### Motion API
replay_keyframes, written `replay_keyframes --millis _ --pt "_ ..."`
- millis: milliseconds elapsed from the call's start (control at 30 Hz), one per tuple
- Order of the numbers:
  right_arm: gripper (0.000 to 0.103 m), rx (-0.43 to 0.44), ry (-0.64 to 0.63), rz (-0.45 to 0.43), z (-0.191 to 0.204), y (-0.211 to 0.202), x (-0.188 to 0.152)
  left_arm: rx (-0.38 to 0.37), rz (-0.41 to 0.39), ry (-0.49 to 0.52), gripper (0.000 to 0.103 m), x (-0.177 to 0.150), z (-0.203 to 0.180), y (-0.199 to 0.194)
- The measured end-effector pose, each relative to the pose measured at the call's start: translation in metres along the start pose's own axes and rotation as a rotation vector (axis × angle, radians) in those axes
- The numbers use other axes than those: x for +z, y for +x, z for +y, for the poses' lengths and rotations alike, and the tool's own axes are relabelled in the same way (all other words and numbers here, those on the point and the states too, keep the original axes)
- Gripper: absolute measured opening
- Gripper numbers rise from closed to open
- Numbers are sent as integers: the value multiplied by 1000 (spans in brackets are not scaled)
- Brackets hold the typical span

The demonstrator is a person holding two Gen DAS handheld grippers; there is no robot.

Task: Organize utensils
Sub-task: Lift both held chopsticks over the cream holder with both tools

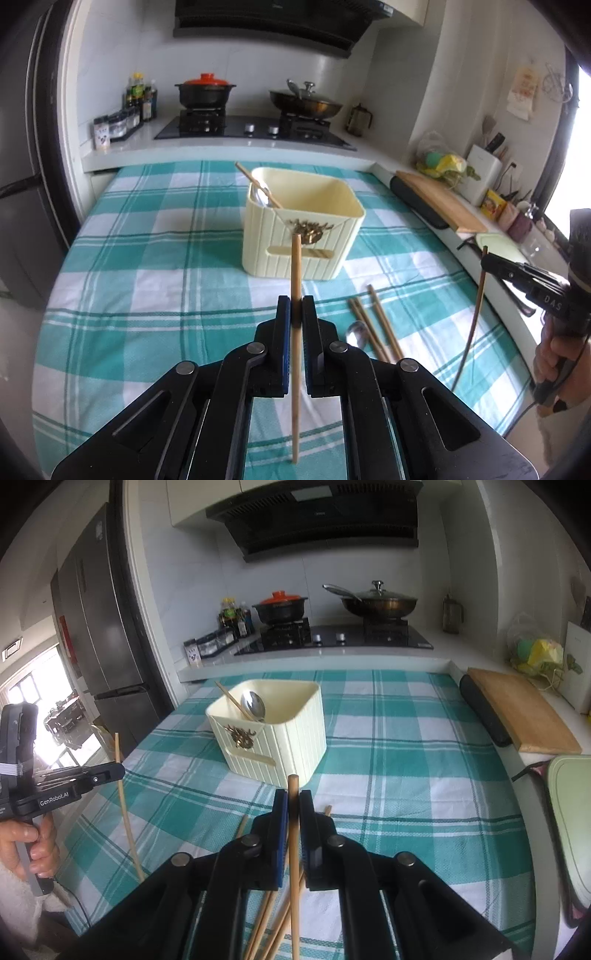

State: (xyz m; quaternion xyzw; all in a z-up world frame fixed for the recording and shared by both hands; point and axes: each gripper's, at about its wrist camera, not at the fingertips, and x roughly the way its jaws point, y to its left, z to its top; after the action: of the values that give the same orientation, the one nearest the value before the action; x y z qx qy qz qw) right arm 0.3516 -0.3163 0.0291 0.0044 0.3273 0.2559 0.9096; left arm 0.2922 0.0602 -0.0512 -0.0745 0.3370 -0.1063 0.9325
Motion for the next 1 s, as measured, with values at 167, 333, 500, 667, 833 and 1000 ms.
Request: replay_keyframes --millis 167,333,500,667,833,1000 --pt "6 -16 -51 -107 22 -36 2 -32 -56 10 4 1 -11 -27" --pt "6 -41 -99 -190 40 -50 7 -36 -100 11 4 5 -17 -41" --pt "6 -33 -99 -218 47 -55 17 -37 -119 14 4 11 -17 -49" --pt "6 -17 -104 -230 50 -58 31 -27 -120 15 4 20 -12 -51" --pt "6 -11 -99 -241 50 -58 45 -7 -129 18 4 29 -7 -50" --pt "6 -12 -114 -244 53 -52 62 -10 -148 22 4 47 -6 -53"
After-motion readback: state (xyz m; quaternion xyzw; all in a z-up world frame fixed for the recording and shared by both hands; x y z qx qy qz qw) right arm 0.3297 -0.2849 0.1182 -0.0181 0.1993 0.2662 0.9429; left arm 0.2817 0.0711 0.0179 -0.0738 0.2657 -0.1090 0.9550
